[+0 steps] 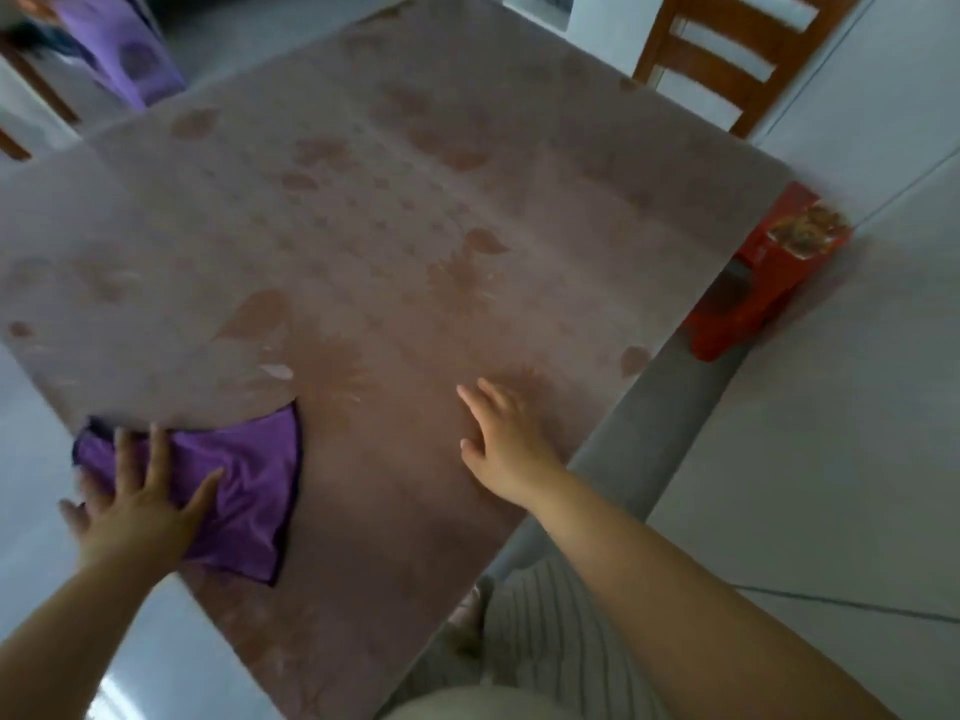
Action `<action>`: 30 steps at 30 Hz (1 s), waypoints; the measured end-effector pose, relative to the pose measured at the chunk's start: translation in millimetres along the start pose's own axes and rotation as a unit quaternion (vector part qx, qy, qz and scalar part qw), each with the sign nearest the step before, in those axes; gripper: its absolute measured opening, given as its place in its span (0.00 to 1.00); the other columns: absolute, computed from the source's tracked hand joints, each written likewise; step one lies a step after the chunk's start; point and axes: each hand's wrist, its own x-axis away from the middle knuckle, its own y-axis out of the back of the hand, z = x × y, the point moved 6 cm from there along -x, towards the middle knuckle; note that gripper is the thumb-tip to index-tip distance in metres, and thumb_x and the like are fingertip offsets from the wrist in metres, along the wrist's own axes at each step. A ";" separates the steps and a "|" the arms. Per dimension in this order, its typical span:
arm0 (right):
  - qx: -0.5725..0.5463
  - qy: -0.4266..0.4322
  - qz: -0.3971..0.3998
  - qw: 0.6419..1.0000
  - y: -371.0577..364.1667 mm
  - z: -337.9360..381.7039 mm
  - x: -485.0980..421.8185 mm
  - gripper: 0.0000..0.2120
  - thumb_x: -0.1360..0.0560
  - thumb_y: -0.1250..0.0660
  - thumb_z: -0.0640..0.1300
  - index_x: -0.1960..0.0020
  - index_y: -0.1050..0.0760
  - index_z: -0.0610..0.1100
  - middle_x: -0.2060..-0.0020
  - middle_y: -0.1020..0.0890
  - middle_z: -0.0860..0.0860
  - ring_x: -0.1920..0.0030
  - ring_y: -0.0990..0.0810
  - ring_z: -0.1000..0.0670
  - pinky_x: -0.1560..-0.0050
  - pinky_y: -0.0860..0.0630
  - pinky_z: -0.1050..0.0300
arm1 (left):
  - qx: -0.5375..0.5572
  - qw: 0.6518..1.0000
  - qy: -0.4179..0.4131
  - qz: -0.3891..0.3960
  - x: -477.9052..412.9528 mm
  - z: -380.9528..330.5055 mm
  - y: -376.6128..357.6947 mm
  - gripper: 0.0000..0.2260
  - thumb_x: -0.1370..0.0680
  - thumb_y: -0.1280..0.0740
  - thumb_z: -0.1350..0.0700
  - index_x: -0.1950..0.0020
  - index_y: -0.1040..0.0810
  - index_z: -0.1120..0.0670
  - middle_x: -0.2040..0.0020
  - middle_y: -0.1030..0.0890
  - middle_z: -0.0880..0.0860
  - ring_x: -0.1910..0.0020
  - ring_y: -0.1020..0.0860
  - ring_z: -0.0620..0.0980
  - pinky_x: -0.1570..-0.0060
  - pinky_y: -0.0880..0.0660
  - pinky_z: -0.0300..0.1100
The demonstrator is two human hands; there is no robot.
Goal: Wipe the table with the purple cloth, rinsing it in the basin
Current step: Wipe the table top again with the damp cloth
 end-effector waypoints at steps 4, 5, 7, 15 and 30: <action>-0.025 0.029 0.012 0.999 5.8 -10.3 -19.1 0.29 0.23 0.40 0.46 0.25 0.47 0.47 0.25 0.47 0.46 0.26 0.49 0.46 0.27 0.53 0.54 | 0.015 0.999 0.019 -0.038 27.9 -51.3 -6.1 0.40 0.33 0.55 0.33 0.26 0.46 0.53 0.25 0.47 0.62 0.29 0.49 0.70 0.31 0.51 0.64; -0.041 0.031 0.013 0.999 8.8 -17.6 -23.5 0.29 0.23 0.39 0.45 0.25 0.46 0.48 0.25 0.46 0.47 0.26 0.49 0.46 0.27 0.52 0.53 | 0.001 0.999 -0.016 -0.043 39.0 -75.8 -9.9 0.39 0.32 0.56 0.33 0.27 0.44 0.55 0.26 0.45 0.63 0.30 0.46 0.71 0.32 0.49 0.65; -0.071 0.031 0.011 0.997 18.7 -37.1 -32.5 0.29 0.24 0.38 0.45 0.26 0.44 0.49 0.25 0.45 0.47 0.26 0.47 0.46 0.27 0.48 0.50 | -0.037 0.993 -0.104 -0.036 64.7 -132.9 -24.9 0.38 0.29 0.58 0.31 0.28 0.41 0.55 0.28 0.40 0.64 0.32 0.42 0.73 0.34 0.47 0.64; -0.049 0.036 0.001 0.998 113.9 -168.1 -85.9 0.28 0.26 0.36 0.44 0.27 0.40 0.44 0.27 0.39 0.42 0.28 0.41 0.41 0.30 0.41 0.47 | -0.068 0.943 -0.325 -0.014 68.6 -412.3 -49.1 0.38 0.30 0.51 0.29 0.28 0.64 0.44 0.27 0.64 0.53 0.29 0.60 0.69 0.32 0.64 0.65; 0.029 0.233 0.112 0.966 176.3 -181.9 -177.0 0.29 0.23 0.40 0.47 0.25 0.47 0.49 0.24 0.48 0.48 0.25 0.50 0.47 0.27 0.52 0.54 | 0.062 0.948 0.307 -0.052 56.8 -252.1 -18.1 0.36 0.28 0.47 0.32 0.26 0.55 0.46 0.24 0.55 0.53 0.28 0.54 0.67 0.30 0.55 0.61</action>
